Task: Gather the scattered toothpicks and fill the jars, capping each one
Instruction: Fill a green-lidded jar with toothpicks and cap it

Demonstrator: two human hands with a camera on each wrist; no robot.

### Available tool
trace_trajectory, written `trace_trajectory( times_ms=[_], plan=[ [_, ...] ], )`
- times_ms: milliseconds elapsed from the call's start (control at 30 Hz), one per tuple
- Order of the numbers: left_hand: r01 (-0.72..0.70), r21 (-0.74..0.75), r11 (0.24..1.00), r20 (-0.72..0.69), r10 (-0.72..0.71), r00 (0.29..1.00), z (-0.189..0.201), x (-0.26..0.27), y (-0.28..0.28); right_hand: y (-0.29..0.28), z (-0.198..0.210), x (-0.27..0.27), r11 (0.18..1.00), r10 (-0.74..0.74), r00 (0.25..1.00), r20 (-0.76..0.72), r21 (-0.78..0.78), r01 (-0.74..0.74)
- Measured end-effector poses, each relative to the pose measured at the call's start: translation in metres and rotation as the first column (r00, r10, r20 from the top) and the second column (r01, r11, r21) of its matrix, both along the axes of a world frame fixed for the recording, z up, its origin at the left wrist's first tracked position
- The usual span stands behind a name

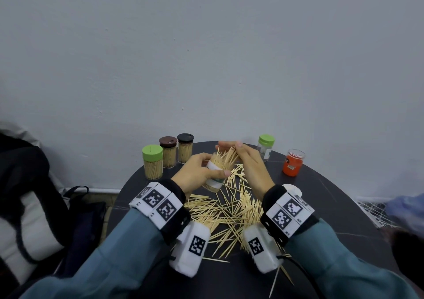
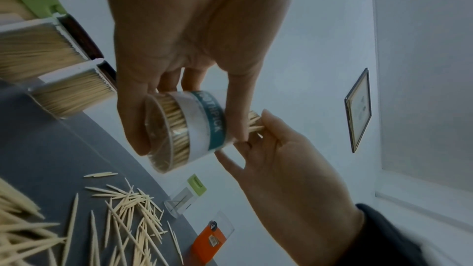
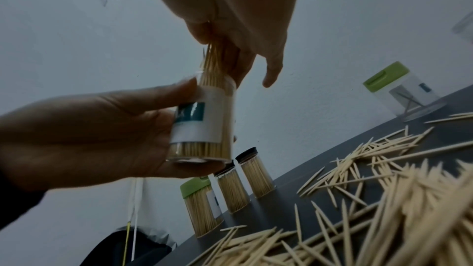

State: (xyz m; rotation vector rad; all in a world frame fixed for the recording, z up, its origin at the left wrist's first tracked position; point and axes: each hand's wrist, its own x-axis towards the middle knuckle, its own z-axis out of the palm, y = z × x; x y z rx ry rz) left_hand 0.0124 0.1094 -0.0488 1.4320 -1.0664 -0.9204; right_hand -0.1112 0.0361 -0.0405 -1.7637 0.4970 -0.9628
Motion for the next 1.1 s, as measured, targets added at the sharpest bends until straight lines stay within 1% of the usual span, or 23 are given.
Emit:
trace_trajectory(
  times_ms=[67, 200, 333, 400, 533, 633, 733, 833, 900, 1000, 1100],
  plan=[
    [0.007, 0.007, 1.000, 0.007, -0.007, 1.000, 0.000, 0.000, 0.000, -0.001, -0.001, -0.001, 1.000, -0.001, 1.000, -0.020, 0.004, 0.001],
    [0.023, 0.037, 0.999, 0.056, -0.025, 0.998, -0.001, -0.001, 0.002, 0.000, -0.003, -0.001, 0.999, 0.044, 0.992, -0.116, -0.012, -0.045],
    [0.017, 0.015, 1.000, 0.016, -0.017, 1.000, 0.003, 0.000, 0.003, -0.001, -0.003, -0.002, 0.995, 0.096, 0.988, -0.124, 0.002, -0.096],
    [0.034, 0.024, 0.999, 0.008, -0.034, 0.999, 0.003, -0.001, 0.004, -0.003, -0.004, -0.003, 0.996, 0.088, 0.986, -0.144, -0.001, -0.089],
    [0.050, 0.050, 0.997, 0.040, -0.052, 0.998, 0.003, -0.003, 0.003, -0.001, -0.005, -0.005, 0.994, 0.073, 0.971, -0.227, -0.058, -0.088],
    [0.040, 0.039, 0.998, 0.019, -0.041, 0.999, 0.002, -0.001, 0.003, 0.001, -0.005, -0.005, 0.991, 0.098, 0.967, -0.236, -0.065, -0.117],
    [0.020, 0.030, 0.999, -0.003, -0.019, 1.000, 0.003, 0.002, 0.003, -0.004, -0.004, -0.006, 0.994, 0.037, 0.970, -0.242, -0.096, -0.062],
    [0.010, 0.018, 1.000, -0.016, -0.009, 1.000, 0.004, 0.003, 0.003, -0.009, -0.003, -0.006, 0.993, 0.037, 0.980, -0.194, -0.099, -0.057],
    [0.006, 0.019, 1.000, -0.011, -0.006, 1.000, 0.003, 0.003, 0.003, -0.008, -0.003, -0.006, 0.987, 0.067, 0.979, -0.192, -0.130, -0.093],
    [0.003, 0.014, 1.000, 0.002, -0.004, 1.000, 0.003, 0.002, 0.003, -0.003, -0.002, -0.006, 0.971, 0.109, 0.964, -0.243, -0.182, -0.156],
    [-0.007, -0.001, 1.000, 0.008, 0.007, 1.000, 0.003, 0.003, 0.002, -0.001, -0.003, -0.007, 0.964, 0.061, 0.974, -0.217, -0.239, -0.114]
  ],
)
